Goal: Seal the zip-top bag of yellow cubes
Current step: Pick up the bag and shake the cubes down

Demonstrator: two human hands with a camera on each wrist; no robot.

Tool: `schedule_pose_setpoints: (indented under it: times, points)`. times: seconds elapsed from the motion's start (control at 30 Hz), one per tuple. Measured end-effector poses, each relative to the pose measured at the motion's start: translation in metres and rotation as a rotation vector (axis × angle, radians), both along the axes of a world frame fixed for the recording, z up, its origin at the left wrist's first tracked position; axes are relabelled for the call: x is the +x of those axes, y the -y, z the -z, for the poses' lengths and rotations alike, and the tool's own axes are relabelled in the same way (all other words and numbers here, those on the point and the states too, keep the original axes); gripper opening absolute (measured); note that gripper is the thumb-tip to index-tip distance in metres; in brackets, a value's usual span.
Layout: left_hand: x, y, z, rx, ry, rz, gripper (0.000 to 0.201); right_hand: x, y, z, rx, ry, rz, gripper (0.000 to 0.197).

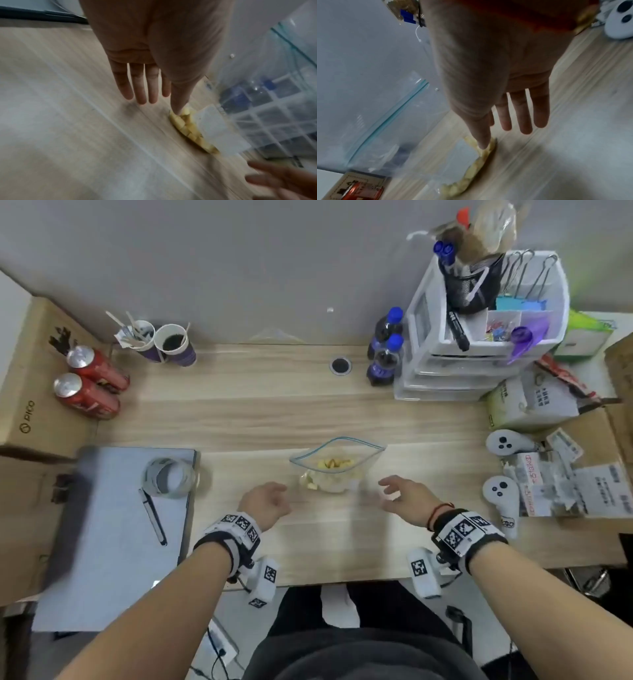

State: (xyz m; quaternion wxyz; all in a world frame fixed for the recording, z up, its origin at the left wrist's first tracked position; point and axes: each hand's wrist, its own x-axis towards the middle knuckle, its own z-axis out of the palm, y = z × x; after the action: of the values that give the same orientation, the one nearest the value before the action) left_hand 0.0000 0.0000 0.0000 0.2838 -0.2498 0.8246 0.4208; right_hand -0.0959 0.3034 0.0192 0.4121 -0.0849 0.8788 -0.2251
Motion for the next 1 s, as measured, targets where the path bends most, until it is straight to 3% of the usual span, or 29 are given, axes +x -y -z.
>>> schedule_pose_setpoints:
  times: [0.1,0.27,0.4,0.5,0.57,0.63,0.73,0.87,1.0]
  points:
    - [-0.015,-0.006,0.0,0.041,-0.088,0.01,0.067,-0.006,0.019,0.002,-0.086,-0.006,0.097,0.079]
    - [-0.042,-0.018,0.012,0.036,-0.109,0.046,0.069,-0.032,0.041,0.009,-0.194,0.011,0.094,0.09]
    - [-0.057,-0.026,0.025,0.047,-0.125,0.043,0.058,-0.049,0.056,0.026,-0.244,0.045,0.038,0.077]
    - [-0.063,-0.031,0.028,0.098,-0.112,-0.127,0.055,-0.056,0.062,0.033,-0.302,0.053,0.086,0.062]
    - [-0.066,-0.036,0.027,0.081,-0.098,-0.204,0.038,-0.06,0.064,0.038,-0.301,0.025,0.088,0.054]
    - [-0.066,-0.04,0.033,0.101,-0.16,-0.167,0.024,-0.062,0.062,0.048,-0.28,0.037,0.117,0.049]
    - [-0.069,-0.045,0.032,0.183,-0.169,-0.273,0.025,-0.063,0.057,0.061,-0.266,0.068,0.174,0.046]
    - [-0.074,-0.046,0.034,0.296,-0.193,-0.46,0.034,-0.065,0.058,0.059,-0.387,0.106,0.28,0.025]
    - [-0.074,-0.044,0.038,0.325,-0.182,-0.519,0.041,-0.067,0.057,0.056,-0.482,0.144,0.429,0.018]
